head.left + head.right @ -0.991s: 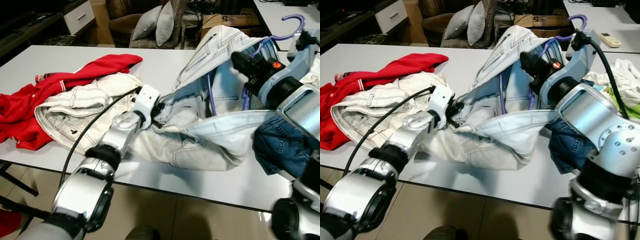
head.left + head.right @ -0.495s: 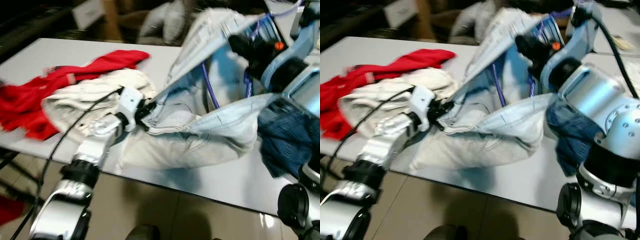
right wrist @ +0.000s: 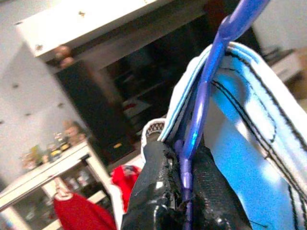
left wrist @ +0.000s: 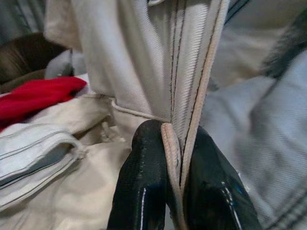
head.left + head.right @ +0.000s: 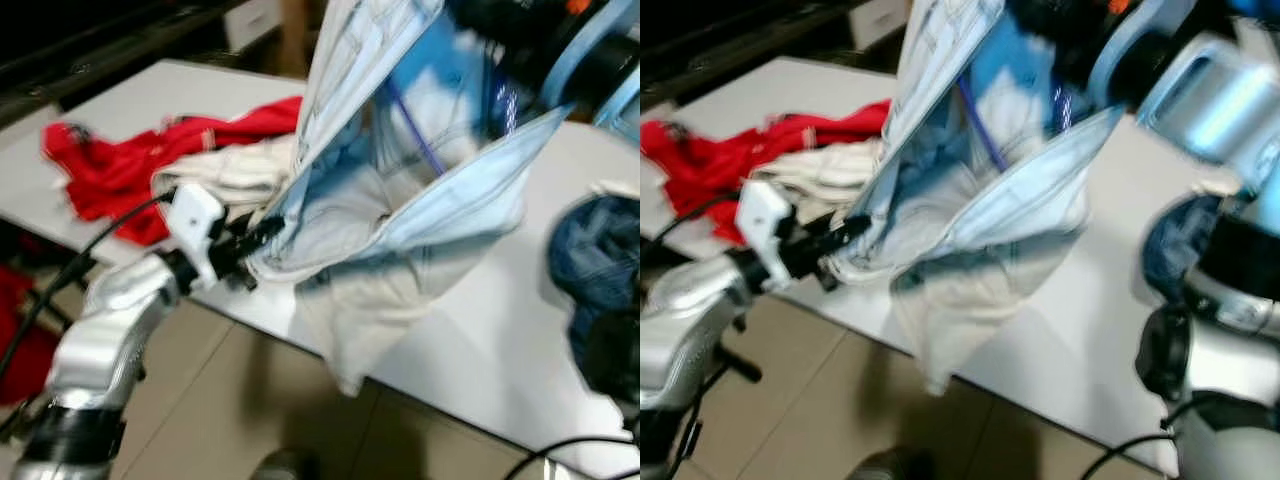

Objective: Hang hanger

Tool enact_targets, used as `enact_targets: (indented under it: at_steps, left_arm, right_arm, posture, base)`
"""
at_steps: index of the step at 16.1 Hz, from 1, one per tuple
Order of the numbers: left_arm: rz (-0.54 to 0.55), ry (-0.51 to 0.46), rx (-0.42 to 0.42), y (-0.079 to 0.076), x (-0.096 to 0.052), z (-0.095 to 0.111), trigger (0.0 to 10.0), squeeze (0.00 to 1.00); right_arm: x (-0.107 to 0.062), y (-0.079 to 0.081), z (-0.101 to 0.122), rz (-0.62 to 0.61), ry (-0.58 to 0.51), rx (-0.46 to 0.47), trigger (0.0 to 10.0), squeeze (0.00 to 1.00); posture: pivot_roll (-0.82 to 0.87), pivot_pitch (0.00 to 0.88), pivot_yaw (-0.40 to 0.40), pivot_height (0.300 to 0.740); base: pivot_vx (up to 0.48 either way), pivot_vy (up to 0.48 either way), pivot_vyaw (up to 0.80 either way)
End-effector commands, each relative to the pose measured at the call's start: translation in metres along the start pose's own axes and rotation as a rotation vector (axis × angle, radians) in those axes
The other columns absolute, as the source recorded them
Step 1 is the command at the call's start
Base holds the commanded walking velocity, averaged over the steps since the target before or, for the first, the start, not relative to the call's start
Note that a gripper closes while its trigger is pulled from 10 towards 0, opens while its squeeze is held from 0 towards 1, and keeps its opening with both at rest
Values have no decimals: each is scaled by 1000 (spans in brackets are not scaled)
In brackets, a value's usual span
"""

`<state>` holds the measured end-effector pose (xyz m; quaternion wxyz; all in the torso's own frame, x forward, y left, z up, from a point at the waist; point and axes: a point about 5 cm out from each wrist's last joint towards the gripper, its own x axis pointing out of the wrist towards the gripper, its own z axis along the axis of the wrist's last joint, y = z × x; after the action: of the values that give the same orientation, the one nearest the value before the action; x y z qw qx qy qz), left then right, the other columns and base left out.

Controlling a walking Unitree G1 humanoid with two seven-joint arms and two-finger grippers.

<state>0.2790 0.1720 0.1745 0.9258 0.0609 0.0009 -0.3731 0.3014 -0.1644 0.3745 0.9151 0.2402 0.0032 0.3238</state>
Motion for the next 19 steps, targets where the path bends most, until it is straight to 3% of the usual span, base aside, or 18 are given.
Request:
enact_targets:
  at_steps: [1, 5, 9, 14, 18, 19]
  left_arm:
    - [104, 250, -164, 10, -36, -50, 2000, 0]
    - [152, 210, -181, 15, -46, -37, 2235, 0]
    - [137, 130, -241, 11, -41, -22, 2275, 0]
    - [113, 166, -249, 4, -41, -27, 1922, 0]
    - [134, 207, -265, 3, -44, -35, 1569, 0]
    - [173, 252, -263, 5, -47, -44, 863, 0]
  right_arm:
    - [-22, 24, 54, 98, -287, -26, 10000, 0]
    - [-12, 32, 52, 189, -274, 20, 10000, 0]
    - [-4, 34, 47, 220, -253, 56, 10000, 0]
    - [-3, 40, 44, 275, -255, 102, 10000, 0]
    - [10, 23, 2, 168, -143, 92, 10000, 0]
    - [16, 10, -28, 100, -73, 106, 10000, 0]
  posture:
    - [83, 2, 36, 740]
    - [93, 6, 23, 740]
    - [93, 5, 24, 740]
    - [96, 0, 25, 740]
    - [98, 0, 27, 740]
    - [100, 0, 28, 740]
  base:
    - [0, 0, 800]
    - [0, 0, 800]
    - [0, 0, 800]
    - [0, 0, 800]
    - [0, 0, 800]
    - [0, 0, 800]
